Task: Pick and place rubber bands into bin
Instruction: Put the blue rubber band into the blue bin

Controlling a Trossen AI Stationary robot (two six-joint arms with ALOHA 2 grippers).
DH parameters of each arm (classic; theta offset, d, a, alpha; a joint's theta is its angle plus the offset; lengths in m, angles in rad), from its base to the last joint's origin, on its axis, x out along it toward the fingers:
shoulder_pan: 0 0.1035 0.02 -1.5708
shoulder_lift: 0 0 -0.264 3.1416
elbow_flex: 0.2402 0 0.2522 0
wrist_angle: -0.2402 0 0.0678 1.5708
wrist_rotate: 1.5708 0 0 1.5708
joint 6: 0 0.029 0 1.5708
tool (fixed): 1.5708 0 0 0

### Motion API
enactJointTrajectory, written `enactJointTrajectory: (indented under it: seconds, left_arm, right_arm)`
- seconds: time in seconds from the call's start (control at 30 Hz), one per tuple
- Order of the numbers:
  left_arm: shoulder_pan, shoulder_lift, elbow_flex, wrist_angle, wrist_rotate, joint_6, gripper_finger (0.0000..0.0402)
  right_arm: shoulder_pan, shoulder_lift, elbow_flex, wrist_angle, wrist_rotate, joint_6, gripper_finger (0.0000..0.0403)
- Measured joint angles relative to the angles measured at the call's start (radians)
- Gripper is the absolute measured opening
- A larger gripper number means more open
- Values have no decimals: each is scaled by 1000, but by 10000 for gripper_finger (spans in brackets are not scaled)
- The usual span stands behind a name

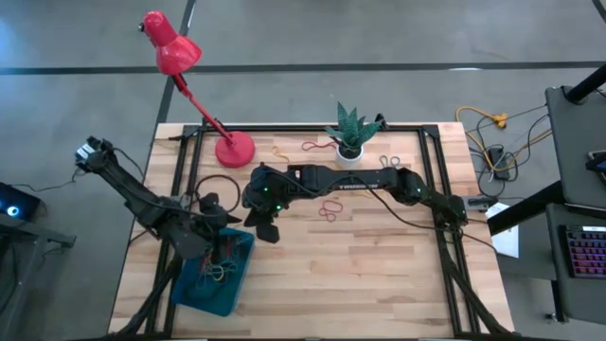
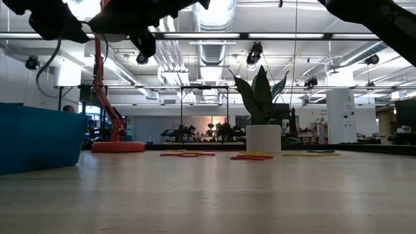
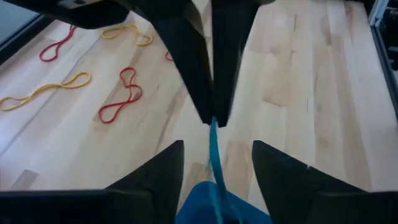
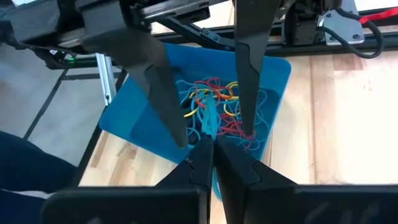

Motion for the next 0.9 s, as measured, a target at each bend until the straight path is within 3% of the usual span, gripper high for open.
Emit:
enactJointTrajectory:
  seconds: [0.2,0.43,0.7,0.9]
  left_arm:
    - [27,3,0,-3,0,1,110]
    - [51,4,0,-8,56,51,11]
    - [52,1,0,-10,59,53,1]
    - [52,-11,18,-122,110,45,0]
  right_arm:
    - [0,0,0,-6,-25,0,9]
    - [0,0,0,-6,-26,6,9]
    - [-1,0,0,-32,-16,128,14]
    - [0,0,2,-148,88,133,80]
